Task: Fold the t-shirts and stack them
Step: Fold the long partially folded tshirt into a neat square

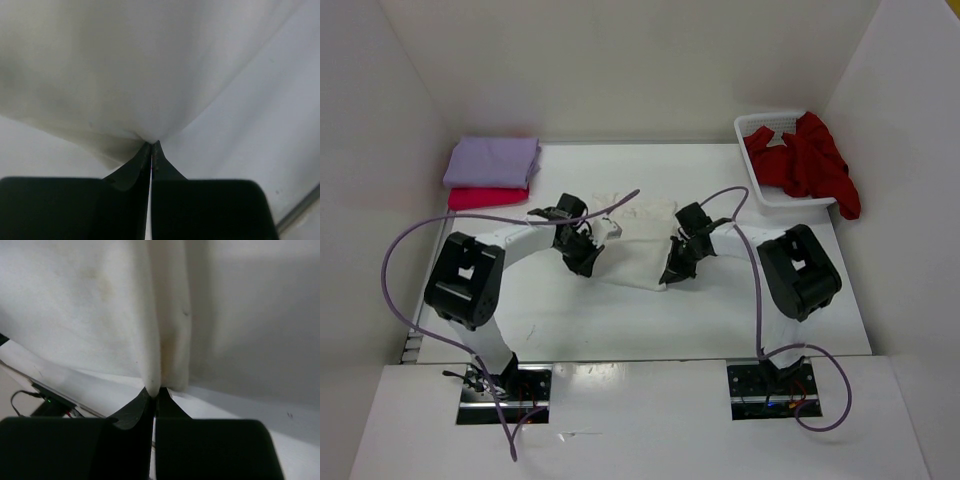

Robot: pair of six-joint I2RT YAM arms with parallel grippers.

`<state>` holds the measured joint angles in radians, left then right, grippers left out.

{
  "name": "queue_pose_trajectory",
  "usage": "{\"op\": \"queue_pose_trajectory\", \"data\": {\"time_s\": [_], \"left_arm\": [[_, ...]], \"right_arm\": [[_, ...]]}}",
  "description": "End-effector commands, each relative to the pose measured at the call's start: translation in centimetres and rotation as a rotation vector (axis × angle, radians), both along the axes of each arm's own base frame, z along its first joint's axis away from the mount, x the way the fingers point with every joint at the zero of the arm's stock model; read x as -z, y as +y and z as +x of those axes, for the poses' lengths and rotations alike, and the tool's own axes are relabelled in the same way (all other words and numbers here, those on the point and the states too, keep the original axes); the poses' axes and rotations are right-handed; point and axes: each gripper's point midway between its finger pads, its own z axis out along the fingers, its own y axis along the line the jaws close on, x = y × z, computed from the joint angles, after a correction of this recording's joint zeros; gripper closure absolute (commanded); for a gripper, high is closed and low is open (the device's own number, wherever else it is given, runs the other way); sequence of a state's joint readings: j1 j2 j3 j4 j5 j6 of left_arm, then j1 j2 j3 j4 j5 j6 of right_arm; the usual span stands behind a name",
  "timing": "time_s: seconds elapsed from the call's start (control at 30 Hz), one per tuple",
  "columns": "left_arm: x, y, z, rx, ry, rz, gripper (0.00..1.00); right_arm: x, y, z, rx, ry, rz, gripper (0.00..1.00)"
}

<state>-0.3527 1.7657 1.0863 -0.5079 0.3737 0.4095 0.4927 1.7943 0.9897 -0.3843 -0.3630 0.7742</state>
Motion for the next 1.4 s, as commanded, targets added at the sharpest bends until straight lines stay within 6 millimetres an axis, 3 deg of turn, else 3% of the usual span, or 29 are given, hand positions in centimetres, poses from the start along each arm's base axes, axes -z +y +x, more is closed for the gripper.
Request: {"op": "queue_pose_trajectory", "data": {"time_s": [0.0, 0.07, 0.13, 0.17, 0.2, 0.23, 0.27, 0.37, 0.43, 0.47, 0.5, 0.53, 0.6, 0.67, 0.7, 0.73, 0.77, 0.8, 0.83, 0.87, 0.9, 0.97, 1.07, 1.23, 1.37], "left_arm": [[-1.8, 0.4, -5.2, 0.099, 0.049, 0.032, 1.00], [-2.7, 0.7, -6.4, 0.130, 0.050, 0.053, 1.00], [-3.3, 0.5, -7.6, 0.175, 0.058, 0.062, 0.93], [-3.8, 0.8, -8.3, 0.190, 0.078, 0.073, 0.87], [-3.8, 0.6, -9.3, 0.225, 0.105, 0.064, 0.72], [-4.2, 0.6, -9.5, 0.252, 0.109, 0.062, 0.65], [-5.2, 0.9, -9.4, 0.249, 0.094, 0.072, 0.61], [-7.7, 1.4, -8.6, 0.235, 0.042, 0.068, 0.56], [-9.7, 1.3, -7.5, 0.227, -0.047, 0.060, 0.50], [-10.6, 1.2, -6.4, 0.213, -0.104, 0.050, 0.39], [-12.0, 1.0, -4.8, 0.196, -0.178, 0.038, 0.34], [-13.2, 0.4, -2.4, 0.154, -0.267, 0.010, 0.32], [-13.1, 0.1, 0.8, 0.114, -0.322, 0.009, 0.31], [-14.7, -0.8, 4.6, 0.084, -0.428, -0.028, 0.31], [-13.3, -1.2, 6.0, 0.083, -0.392, -0.028, 0.31], [-13.0, -1.4, 7.1, 0.054, -0.365, -0.052, 0.31], [-10.9, -1.0, 8.9, 0.020, -0.289, -0.089, 0.31], [-12.3, -1.3, 11.0, 0.003, -0.309, -0.124, 0.31], [-11.9, -1.3, 11.7, 0.001, -0.279, -0.138, 0.31], [-10.1, -1.8, 12.2, 0.008, -0.226, -0.145, 0.31], [-10.8, -2.7, 12.9, 0.026, -0.234, -0.185, 0.31], [-9.1, -3.1, 13.2, 0.008, -0.197, -0.197, 0.29], [-7.1, -2.3, 13.8, -0.013, -0.157, -0.184, 0.29], [-5.7, -2.4, 12.7, -0.007, -0.109, -0.195, 0.29], [-4.5, -2.2, 11.6, -0.011, -0.066, -0.184, 0.35]], "right_arm": [[-0.2, -2.4, -4.1, -0.087, 0.078, -0.062, 1.00], [-0.3, -3.4, -6.6, -0.114, 0.137, -0.070, 1.00], [-0.6, -3.7, -8.1, -0.157, 0.169, -0.053, 0.89], [-0.5, -4.3, -9.4, -0.171, 0.215, -0.066, 0.67], [-0.7, -4.5, -9.8, -0.183, 0.223, -0.072, 0.57], [-0.9, -4.7, -10.0, -0.203, 0.228, -0.078, 0.51], [-1.8, -5.1, -10.1, -0.200, 0.221, -0.097, 0.44], [-4.6, -5.8, -9.0, -0.195, 0.131, -0.136, 0.41], [-7.0, -6.0, -6.2, -0.179, 0.010, -0.161, 0.41], [-8.0, -6.2, -4.8, -0.152, -0.037, -0.166, 0.41], [-9.7, -5.7, -2.5, -0.145, -0.127, -0.149, 0.41], [-10.2, -5.5, -1.1, -0.128, -0.157, -0.138, 0.41], [-10.9, -5.6, 3.0, -0.089, -0.232, -0.107, 0.43], [-10.9, -6.4, 5.8, -0.044, -0.253, -0.063, 0.45], [-10.4, -6.5, 7.7, -0.026, -0.270, -0.052, 0.45], [-10.0, -7.0, 8.5, -0.018, -0.276, -0.056, 0.45], [-10.1, -7.0, 9.5, -0.019, -0.290, -0.043, 0.45], [-8.9, -7.3, 9.9, -0.019, -0.264, -0.054, 0.43], [-8.7, -7.5, 10.6, -0.023, -0.278, -0.058, 0.40], [-8.8, -7.3, 11.2, -0.033, -0.294, -0.049, 0.40], [-8.3, -7.3, 11.2, -0.045, -0.287, -0.055, 0.38], [-7.3, -7.0, 11.6, -0.049, -0.278, -0.045, 0.37], [-7.4, -6.2, 11.9, -0.075, -0.295, 0.000, 0.37], [-6.7, -6.2, 11.7, -0.096, -0.284, 0.002, 0.36], [-5.8, -6.1, 11.5, -0.100, -0.274, 0.010, 0.36]]}}
